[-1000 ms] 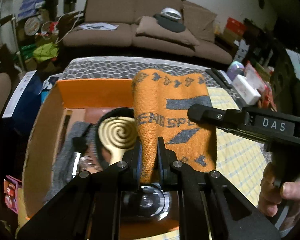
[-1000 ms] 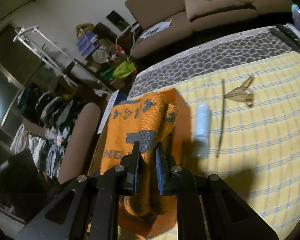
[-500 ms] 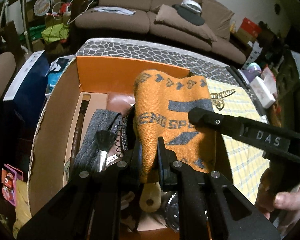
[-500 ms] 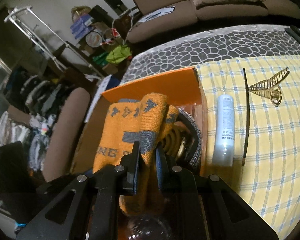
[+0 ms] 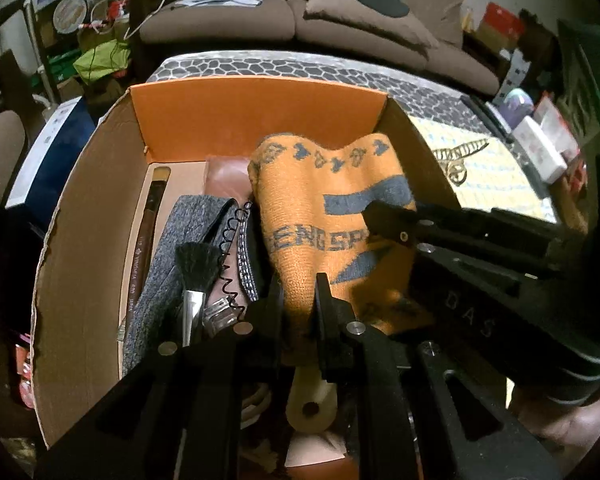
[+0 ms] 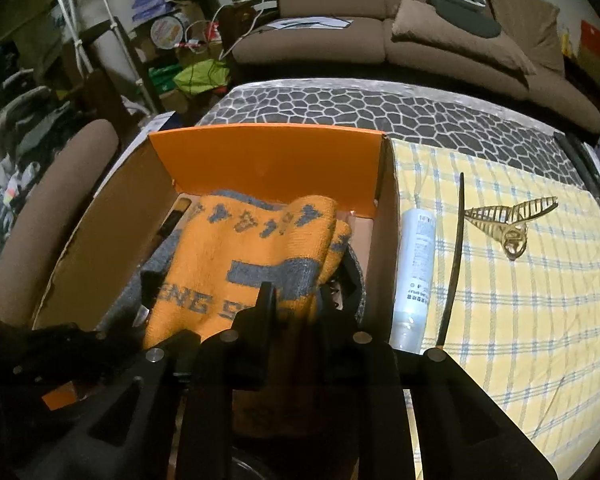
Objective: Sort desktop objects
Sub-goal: 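Carry the orange towel with both grippers over the orange box, then lower the towel into the box and open both grippers, then move both grippers out of the box toward the gold coiled hair clip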
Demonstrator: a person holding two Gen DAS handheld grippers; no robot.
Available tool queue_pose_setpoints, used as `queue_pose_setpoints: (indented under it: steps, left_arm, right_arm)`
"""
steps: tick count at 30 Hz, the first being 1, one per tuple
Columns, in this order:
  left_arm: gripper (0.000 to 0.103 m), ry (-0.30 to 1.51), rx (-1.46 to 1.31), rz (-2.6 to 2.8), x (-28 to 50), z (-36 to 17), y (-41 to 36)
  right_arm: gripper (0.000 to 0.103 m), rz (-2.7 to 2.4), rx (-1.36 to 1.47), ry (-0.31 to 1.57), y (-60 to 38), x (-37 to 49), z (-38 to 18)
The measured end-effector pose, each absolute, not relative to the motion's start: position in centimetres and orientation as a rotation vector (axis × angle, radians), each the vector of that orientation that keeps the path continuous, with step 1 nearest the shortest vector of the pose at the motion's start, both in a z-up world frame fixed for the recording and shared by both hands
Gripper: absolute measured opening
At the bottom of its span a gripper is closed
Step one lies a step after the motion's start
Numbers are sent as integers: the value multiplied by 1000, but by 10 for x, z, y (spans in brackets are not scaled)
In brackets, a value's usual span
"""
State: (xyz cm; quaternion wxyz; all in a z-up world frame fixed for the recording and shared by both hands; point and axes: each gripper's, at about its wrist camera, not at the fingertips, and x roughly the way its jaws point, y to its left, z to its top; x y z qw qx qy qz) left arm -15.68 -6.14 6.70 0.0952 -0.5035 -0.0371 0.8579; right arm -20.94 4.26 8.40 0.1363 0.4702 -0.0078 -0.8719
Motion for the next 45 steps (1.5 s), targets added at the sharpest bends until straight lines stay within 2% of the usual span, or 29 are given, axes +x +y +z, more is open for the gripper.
queue_pose_setpoints:
  steps: [2,6,8,14,18,21,27,34,39,41,45]
  left_arm:
    - [16,-101,-1500,2546,-156,68,-61]
    - [23,-144,-1506,2558,-156,72,-67]
    - [35,-194,-1489,2566,-156,78,-73]
    - [62,-270,-1387,2646,-146,103,-85]
    - [73,-290,-1305,2661,-138,117,-82]
    - [75,-286,-1268,2662,-135,123,-73]
    - [75,-276,-1213,2636,-132,130,-48]
    - [75,-161,-1182,2592,-126,132,-4]
    - [78,-68,-1205,2570,-130,132,32]
    - [83,-55,-1210,2566,-135,131,43]
    - [85,-64,-1243,2536,-157,129,67]
  right_arm:
    - [21,-2517,1364,-39,45,-210,84]
    - [32,-2516,1330,-124,57,-208,98]
    - [33,-2509,1304,-168,65,-206,107]
    - [39,-2555,1240,-324,108,-202,137]
    - [47,-2620,1228,-401,147,-199,143]
    - [50,-2654,1249,-447,173,-198,139]
    - [50,-2665,1342,-486,201,-198,117]
    - [51,-2676,1369,-481,223,-190,113]
    - [63,-2695,1373,-470,248,-183,113]
    - [65,-2704,1375,-487,261,-181,112]
    - [68,-2708,1377,-549,288,-181,111]
